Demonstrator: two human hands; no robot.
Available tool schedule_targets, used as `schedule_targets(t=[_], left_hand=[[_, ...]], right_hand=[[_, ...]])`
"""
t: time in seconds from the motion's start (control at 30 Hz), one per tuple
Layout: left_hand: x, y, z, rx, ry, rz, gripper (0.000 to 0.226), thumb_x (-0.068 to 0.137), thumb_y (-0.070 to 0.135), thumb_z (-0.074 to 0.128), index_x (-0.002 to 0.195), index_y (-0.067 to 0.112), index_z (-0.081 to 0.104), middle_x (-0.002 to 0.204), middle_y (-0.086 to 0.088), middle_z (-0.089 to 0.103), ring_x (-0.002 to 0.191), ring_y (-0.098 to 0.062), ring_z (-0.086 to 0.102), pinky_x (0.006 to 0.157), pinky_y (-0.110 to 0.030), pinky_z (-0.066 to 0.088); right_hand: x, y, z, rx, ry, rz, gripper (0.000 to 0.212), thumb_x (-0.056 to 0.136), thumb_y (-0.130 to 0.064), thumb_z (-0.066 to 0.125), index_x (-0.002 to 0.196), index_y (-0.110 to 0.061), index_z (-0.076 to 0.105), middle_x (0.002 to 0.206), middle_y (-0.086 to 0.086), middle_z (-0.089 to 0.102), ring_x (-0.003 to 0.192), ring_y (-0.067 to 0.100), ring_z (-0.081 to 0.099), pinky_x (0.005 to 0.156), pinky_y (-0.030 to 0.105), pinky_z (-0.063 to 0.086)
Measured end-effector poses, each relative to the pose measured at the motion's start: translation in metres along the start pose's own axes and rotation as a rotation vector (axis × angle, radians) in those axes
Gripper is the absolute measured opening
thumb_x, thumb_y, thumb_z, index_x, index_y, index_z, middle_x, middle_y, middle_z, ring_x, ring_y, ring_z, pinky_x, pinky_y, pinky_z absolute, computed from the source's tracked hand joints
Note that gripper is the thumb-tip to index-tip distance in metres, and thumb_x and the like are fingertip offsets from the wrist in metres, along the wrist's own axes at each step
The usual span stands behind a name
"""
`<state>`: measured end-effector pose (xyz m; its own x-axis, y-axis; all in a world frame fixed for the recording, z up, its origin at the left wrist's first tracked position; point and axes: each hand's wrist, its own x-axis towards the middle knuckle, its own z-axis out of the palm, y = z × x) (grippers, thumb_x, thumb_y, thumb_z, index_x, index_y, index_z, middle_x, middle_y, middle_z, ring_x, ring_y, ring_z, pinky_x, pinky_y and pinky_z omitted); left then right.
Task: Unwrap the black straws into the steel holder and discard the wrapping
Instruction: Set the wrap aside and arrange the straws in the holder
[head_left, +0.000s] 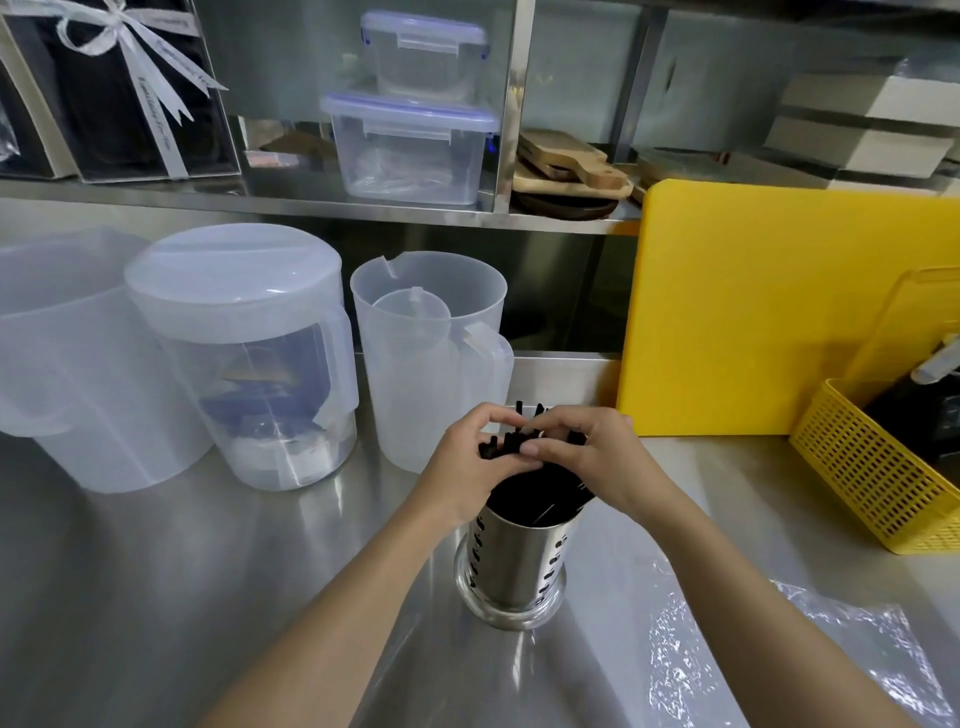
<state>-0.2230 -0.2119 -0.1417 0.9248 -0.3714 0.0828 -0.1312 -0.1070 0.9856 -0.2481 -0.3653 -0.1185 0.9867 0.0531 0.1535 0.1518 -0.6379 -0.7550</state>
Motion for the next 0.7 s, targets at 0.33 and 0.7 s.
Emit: schedule_targets(t=[0.33,0.7], left_hand=[[0.008,0.009,-0.008,-0.04,-0.027,0.039,0.04,0.069,0.011,0.075,0.088,0.043,0.059,0.074,0.003,0.074,0.079,-0.019,0.071,0.081,-0.035,0.055],[0.008,0.0,-0.014,-0.07,0.019,-0.005,0.041,0.071,0.008,0.075,0.099,0.033,0.058,0.079,-0.004,0.066,0.077,-0.02,0.065,0.072,-0.026,0.052]], right_hand=[[0.008,-0.014,-0.012,0.156,-0.058,-0.029,0.012,0.08,-0.023,0.067,0.073,-0.033,0.064,0.082,0.003,0.064,0.088,0.021,0.059,0.078,0.032,0.048],[0.016,-0.01,-0.005,0.013,-0.054,0.015,0.002,0.079,-0.031,0.068,0.08,-0.031,0.067,0.086,-0.002,0.062,0.093,0.021,0.055,0.085,0.036,0.05]])
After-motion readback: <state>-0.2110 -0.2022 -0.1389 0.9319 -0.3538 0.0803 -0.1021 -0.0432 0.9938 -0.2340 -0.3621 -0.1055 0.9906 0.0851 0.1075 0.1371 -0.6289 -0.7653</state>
